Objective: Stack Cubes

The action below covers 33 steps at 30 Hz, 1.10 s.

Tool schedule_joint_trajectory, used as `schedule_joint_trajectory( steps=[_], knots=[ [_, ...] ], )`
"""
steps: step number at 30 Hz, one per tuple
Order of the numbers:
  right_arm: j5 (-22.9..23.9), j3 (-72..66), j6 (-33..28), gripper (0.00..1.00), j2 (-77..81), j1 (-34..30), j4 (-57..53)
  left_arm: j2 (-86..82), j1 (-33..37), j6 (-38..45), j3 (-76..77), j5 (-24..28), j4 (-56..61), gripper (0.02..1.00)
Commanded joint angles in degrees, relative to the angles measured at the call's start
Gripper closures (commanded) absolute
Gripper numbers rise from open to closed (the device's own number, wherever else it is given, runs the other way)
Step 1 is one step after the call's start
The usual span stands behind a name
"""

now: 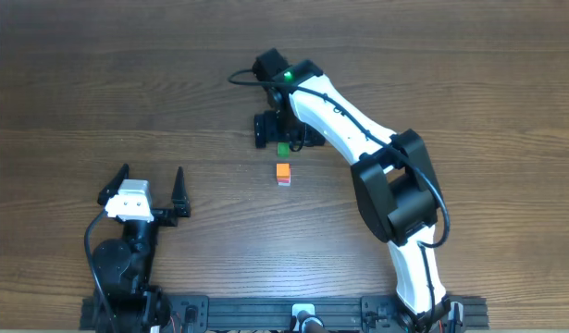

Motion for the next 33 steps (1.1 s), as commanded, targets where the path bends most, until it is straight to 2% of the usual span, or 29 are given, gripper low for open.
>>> schedule_joint_trajectory(
  steps=[1,20,26,33],
  knots=[
    [-0.83,1.2,1.36,0.071,1.53,0.87,0.02,-0.24,-0.26,0.83,-0.31,-0.46,-0.04,0.02],
    [-0.76,1.22,2.21,0.211,4.59,1.2,2.64,-0.24,-0.26,0.83,-0.31,-0.46,-0.04,0.02],
    [-0.37,1.22,2.21,0.305,4.59,1.27,2.64,-0.24,-0.26,0.83,-0.31,-0.46,-0.04,0.02],
    [-0.28,1.22,2.21,0.492,4.59,1.68,2.64,-0.24,-0.26,0.83,-0.31,-0.46,-0.04,0.018]
  ],
)
